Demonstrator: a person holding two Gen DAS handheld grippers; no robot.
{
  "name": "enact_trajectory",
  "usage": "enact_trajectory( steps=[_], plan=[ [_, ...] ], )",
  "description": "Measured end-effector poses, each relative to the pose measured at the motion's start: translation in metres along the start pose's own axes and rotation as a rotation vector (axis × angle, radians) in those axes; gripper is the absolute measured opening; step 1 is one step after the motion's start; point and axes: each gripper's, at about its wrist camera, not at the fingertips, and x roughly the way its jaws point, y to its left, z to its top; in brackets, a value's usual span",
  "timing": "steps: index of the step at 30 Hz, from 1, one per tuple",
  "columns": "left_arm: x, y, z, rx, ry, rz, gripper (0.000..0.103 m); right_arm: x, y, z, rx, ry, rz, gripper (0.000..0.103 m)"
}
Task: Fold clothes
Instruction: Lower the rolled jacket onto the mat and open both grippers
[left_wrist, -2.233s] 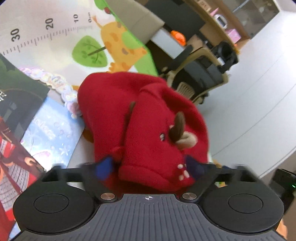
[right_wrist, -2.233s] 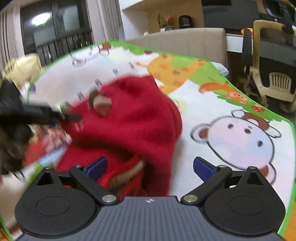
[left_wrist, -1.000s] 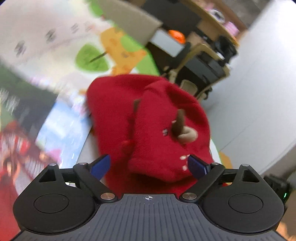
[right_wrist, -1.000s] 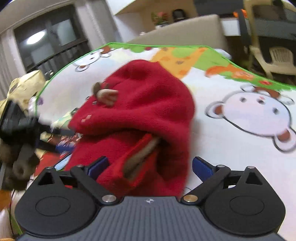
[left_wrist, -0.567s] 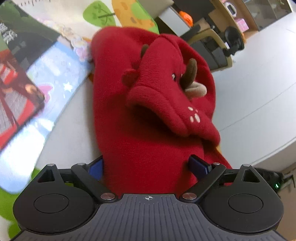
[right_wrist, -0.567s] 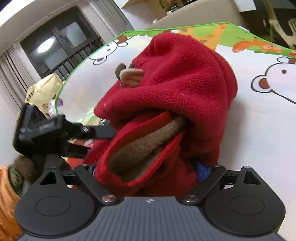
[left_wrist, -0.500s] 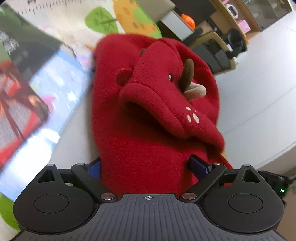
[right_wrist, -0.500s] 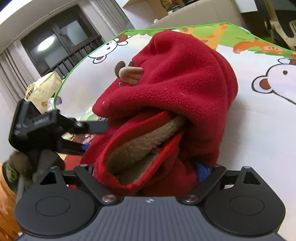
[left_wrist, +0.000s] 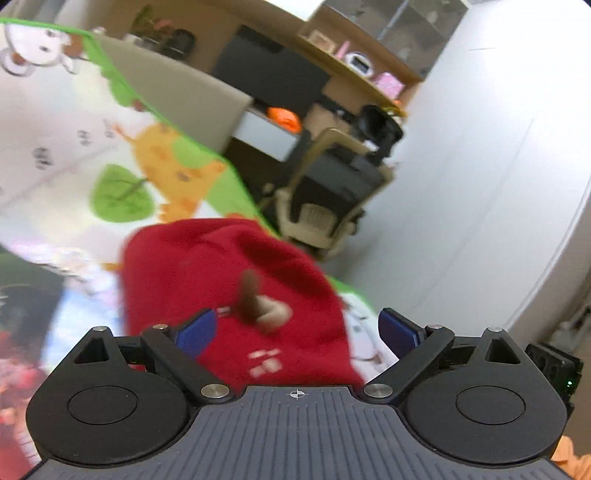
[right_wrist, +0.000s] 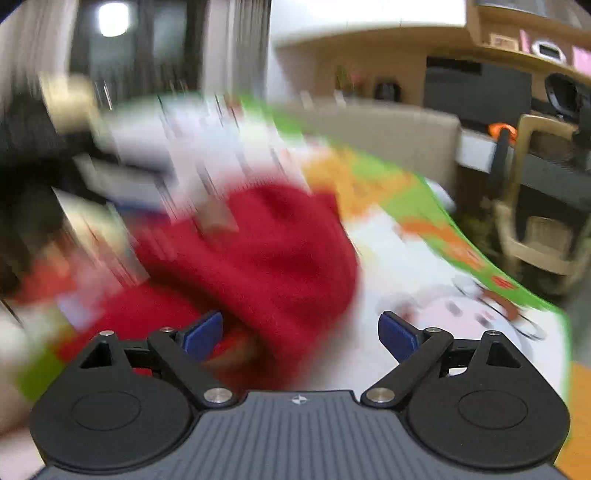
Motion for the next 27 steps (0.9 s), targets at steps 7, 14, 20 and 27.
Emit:
enact_trajectory(
  steps=[7,14,20,27],
  plan=[
    [0.035,0.009,-0.017,-0.024,0.089,0.009,0.098,-0.014,-0.022,0.017,0.045,-0.035,0.126,0.092],
    [0.038,0.022,-0.031,-0.018,0.112,0.018,0.099,0.005,-0.054,0.112,0.039,-0.156,0.107,0.099],
    [0.046,0.01,-0.04,0.087,0.121,0.049,0.102,0.151,-0.059,0.191,0.113,-0.012,0.061,0.099],
    [0.033,0.009,-0.046,0.114,0.128,0.035,0.103,0.261,-0.057,0.162,-0.052,0.288,-0.152,0.094]
  ],
)
